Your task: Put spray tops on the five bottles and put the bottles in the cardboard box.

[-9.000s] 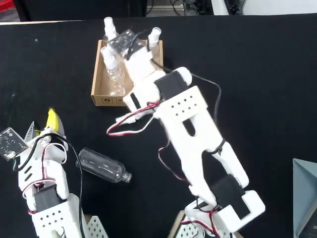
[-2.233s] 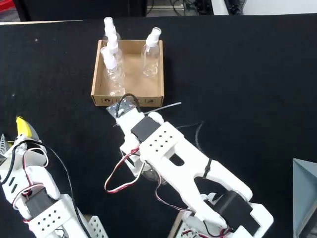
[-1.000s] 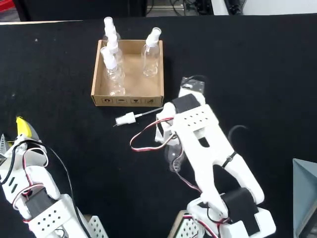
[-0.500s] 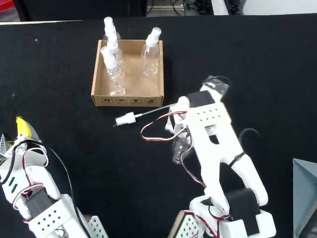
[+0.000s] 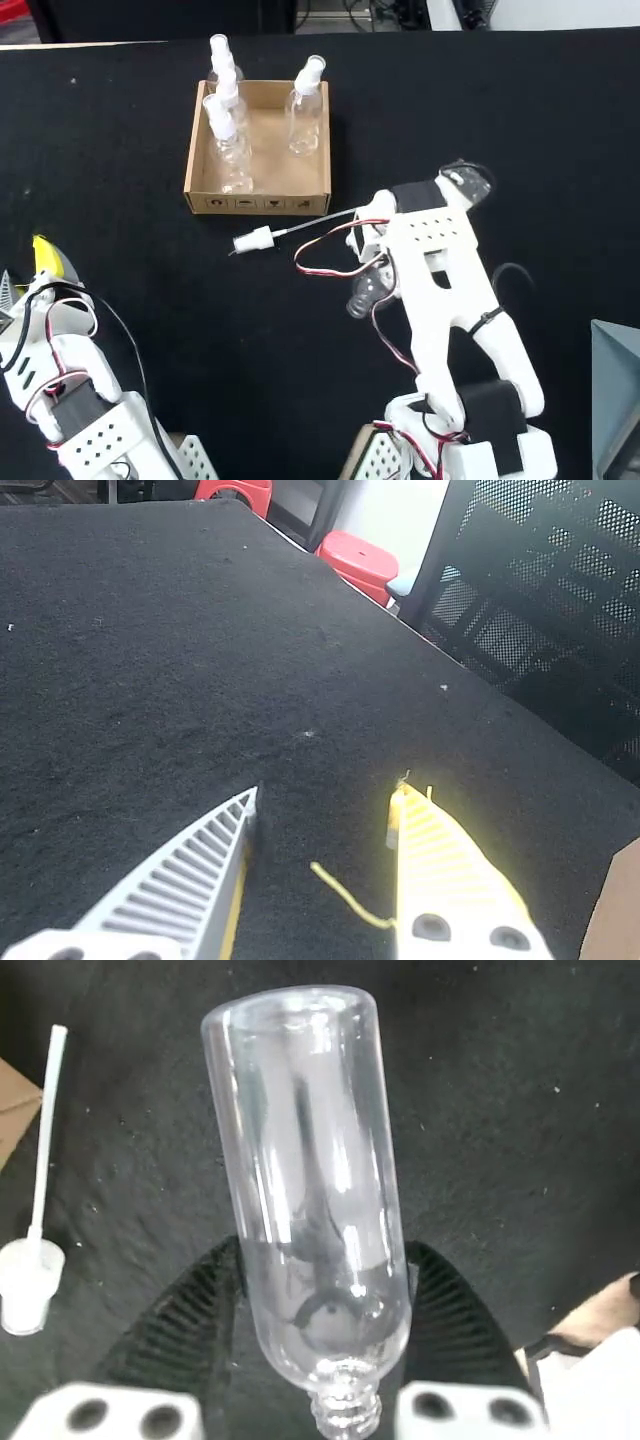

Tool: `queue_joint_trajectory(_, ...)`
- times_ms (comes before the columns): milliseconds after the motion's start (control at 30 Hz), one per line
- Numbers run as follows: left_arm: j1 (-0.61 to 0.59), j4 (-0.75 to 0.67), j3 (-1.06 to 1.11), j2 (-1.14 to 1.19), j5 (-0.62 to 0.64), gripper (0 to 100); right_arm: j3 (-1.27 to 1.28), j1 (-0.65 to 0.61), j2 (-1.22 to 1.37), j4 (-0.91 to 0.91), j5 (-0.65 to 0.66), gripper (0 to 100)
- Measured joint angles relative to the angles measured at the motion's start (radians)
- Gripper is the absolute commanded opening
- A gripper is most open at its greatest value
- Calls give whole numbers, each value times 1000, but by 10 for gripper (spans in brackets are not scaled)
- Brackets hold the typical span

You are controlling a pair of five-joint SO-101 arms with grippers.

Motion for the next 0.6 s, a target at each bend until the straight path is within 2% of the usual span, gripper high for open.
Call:
queue_joint_trajectory(267,0,0,0,0,0,195,0,0,0,-5,-86,120)
queue_joint_trajectory(600,0,0,0,0,0,195,121,77,0,-216,-112,120)
